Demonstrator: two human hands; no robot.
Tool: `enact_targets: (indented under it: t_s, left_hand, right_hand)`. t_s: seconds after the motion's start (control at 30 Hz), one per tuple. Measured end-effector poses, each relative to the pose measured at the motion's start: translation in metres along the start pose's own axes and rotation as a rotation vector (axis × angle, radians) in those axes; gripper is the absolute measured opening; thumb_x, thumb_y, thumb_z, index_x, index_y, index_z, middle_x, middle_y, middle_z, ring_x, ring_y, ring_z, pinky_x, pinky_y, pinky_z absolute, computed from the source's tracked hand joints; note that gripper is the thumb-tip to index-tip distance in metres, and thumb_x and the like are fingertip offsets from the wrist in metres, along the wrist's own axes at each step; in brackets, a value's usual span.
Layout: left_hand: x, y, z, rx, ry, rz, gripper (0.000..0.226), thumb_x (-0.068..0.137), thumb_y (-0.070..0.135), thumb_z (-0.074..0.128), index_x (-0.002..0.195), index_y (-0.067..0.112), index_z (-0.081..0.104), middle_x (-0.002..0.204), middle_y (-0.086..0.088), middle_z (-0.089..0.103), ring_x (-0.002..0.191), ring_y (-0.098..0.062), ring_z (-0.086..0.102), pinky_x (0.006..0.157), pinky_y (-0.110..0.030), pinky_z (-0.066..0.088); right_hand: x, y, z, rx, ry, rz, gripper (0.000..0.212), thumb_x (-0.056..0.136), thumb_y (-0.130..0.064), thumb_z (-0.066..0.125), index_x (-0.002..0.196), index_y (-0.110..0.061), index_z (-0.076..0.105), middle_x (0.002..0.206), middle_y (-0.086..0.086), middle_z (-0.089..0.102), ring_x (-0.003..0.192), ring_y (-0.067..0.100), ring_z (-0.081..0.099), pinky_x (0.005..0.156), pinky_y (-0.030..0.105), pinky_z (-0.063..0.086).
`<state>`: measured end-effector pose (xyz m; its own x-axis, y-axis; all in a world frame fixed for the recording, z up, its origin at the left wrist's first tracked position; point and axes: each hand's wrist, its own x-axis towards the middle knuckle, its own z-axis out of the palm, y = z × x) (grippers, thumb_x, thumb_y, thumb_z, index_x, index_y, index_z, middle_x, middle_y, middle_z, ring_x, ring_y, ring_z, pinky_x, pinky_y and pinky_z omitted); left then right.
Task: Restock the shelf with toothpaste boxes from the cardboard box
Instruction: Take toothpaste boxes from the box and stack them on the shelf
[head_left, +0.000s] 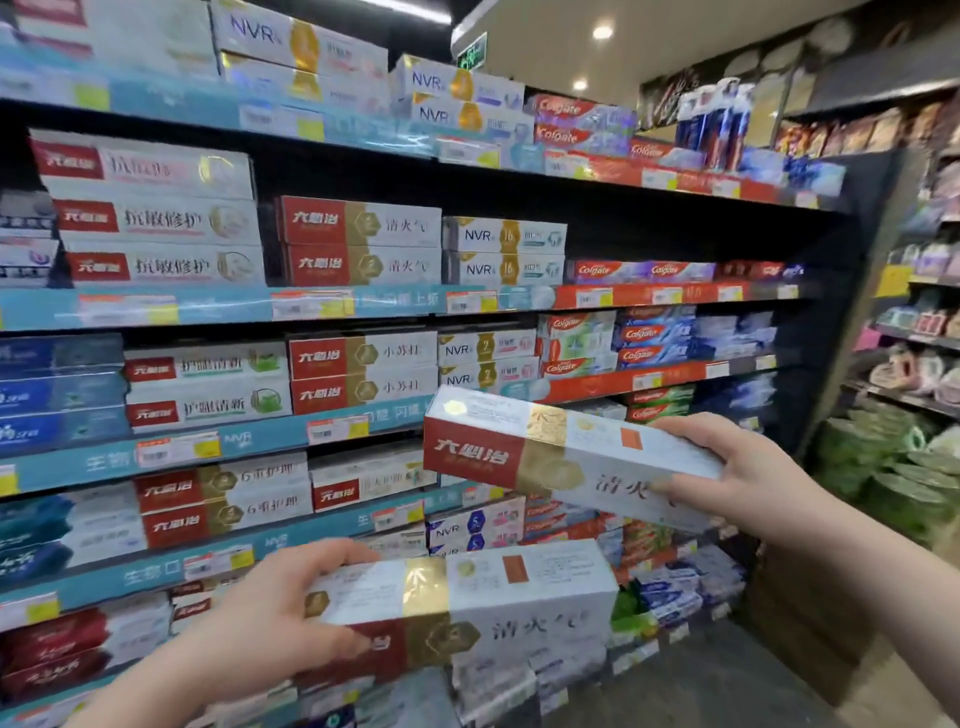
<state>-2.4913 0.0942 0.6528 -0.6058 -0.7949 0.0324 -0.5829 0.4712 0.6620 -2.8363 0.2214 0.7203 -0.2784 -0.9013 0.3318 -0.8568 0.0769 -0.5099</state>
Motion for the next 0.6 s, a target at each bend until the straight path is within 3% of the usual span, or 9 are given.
enact_targets:
  t_s: [0.2, 0.37, 0.47, 0.6]
  left_hand:
    - [0.086, -0.009, -0.021, -0.088, 0.043, 0.056, 0.048, 0.068, 0.021, 0.075, 0.096, 0.051, 0.05, 0.11, 0.026, 0.052, 0.096, 0.007, 0.053, 0.067, -0.01, 0.043]
    - [0.151, -0.017, -0.056, -0.087, 0.097, 0.097, 0.045, 0.062, 0.026, 0.075, 0.097, 0.046, 0.056, 0.104, 0.03, 0.057, 0.094, 0.018, 0.054, 0.077, -0.008, 0.044]
    - [0.176, -0.023, -0.074, -0.102, 0.093, 0.067, 0.051, 0.05, 0.04, 0.071, 0.1, 0.043, 0.058, 0.104, 0.025, 0.062, 0.095, 0.007, 0.059, 0.085, -0.02, 0.049]
    - [0.195, -0.029, -0.089, -0.028, 0.165, 0.066, 0.049, 0.062, 0.032, 0.075, 0.105, 0.043, 0.054, 0.105, 0.027, 0.057, 0.094, 0.006, 0.056, 0.072, -0.01, 0.043]
  right_hand:
    - [0.089, 0.005, 0.0, -0.004, 0.031, -0.065, 0.045, 0.077, -0.023, 0.071, 0.112, -0.036, 0.046, 0.107, -0.017, 0.05, 0.099, 0.006, 0.052, 0.075, 0.018, 0.041]
    - [0.171, -0.004, 0.009, 0.08, 0.055, -0.126, 0.04, 0.076, -0.024, 0.071, 0.097, -0.049, 0.048, 0.11, -0.017, 0.053, 0.099, 0.007, 0.054, 0.077, 0.024, 0.044]
    - [0.216, -0.012, 0.019, 0.132, 0.057, -0.14, 0.039, 0.076, -0.028, 0.071, 0.107, -0.041, 0.053, 0.111, -0.014, 0.055, 0.102, 0.011, 0.055, 0.081, 0.028, 0.044]
    - [0.282, -0.026, 0.031, 0.105, 0.046, -0.207, 0.051, 0.073, -0.037, 0.071, 0.121, -0.032, 0.054, 0.116, -0.008, 0.056, 0.105, 0.014, 0.056, 0.087, 0.032, 0.046]
